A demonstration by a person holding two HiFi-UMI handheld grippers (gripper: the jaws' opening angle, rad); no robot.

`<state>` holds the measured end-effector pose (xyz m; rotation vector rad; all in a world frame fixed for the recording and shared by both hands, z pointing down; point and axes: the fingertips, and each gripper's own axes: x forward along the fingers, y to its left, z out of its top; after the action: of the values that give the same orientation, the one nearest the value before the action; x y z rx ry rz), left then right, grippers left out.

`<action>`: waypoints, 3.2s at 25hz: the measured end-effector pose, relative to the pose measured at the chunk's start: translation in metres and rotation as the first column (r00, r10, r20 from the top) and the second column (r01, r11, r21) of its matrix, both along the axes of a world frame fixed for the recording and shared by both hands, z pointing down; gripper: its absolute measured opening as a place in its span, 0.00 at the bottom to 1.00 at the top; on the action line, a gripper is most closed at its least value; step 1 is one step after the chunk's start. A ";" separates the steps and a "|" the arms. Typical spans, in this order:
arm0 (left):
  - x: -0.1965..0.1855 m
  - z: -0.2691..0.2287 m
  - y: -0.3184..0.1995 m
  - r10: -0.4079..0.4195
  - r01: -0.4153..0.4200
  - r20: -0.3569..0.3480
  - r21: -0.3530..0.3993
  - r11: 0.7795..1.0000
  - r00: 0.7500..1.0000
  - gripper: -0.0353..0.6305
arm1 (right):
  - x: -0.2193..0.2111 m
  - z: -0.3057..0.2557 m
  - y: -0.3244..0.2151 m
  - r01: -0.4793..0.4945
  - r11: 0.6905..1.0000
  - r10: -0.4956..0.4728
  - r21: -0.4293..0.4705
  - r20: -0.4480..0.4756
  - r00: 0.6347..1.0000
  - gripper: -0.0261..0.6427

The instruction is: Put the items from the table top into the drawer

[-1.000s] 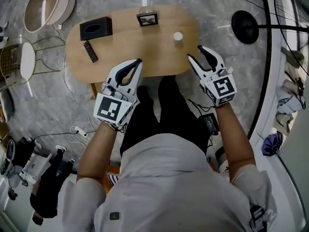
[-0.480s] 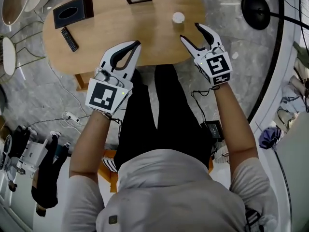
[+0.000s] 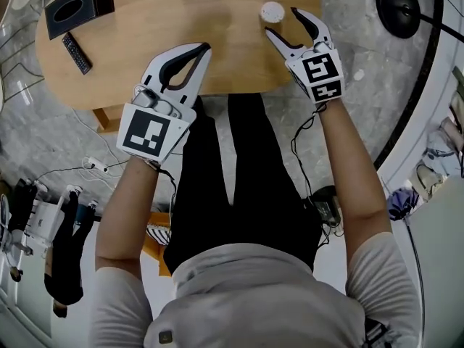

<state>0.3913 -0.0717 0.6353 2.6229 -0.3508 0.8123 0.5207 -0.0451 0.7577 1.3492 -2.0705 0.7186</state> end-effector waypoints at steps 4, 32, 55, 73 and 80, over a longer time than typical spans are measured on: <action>0.005 0.023 -0.001 -0.008 0.008 0.004 -0.021 1.000 1.000 0.07 | 0.000 0.032 -0.007 0.011 0.999 -0.011 -0.032 -0.014 1.000 0.47; -0.068 0.008 -0.015 -0.252 0.251 -0.006 -0.012 0.968 0.968 0.07 | -0.070 0.027 -0.031 0.261 0.964 -0.265 -0.060 -0.079 0.961 0.47; -0.384 -0.006 0.045 -0.648 0.649 -0.058 0.006 0.760 0.759 0.07 | -0.412 -0.008 -0.004 0.673 0.737 -0.676 -0.069 -0.067 0.734 0.47; -0.589 0.052 0.094 -0.817 0.816 -0.037 -0.045 0.576 0.575 0.07 | -0.638 0.052 0.045 0.855 0.504 -0.864 -0.122 -0.055 0.501 0.47; -0.614 0.085 0.097 -0.830 0.827 -0.039 -0.065 0.558 0.557 0.07 | -0.679 0.094 0.052 0.896 0.423 -0.906 -0.133 -0.084 0.415 0.47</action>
<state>-0.2232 0.0251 0.7203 2.0187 -1.4065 0.3665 -0.1585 0.0068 0.8520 0.0463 -2.1991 0.1607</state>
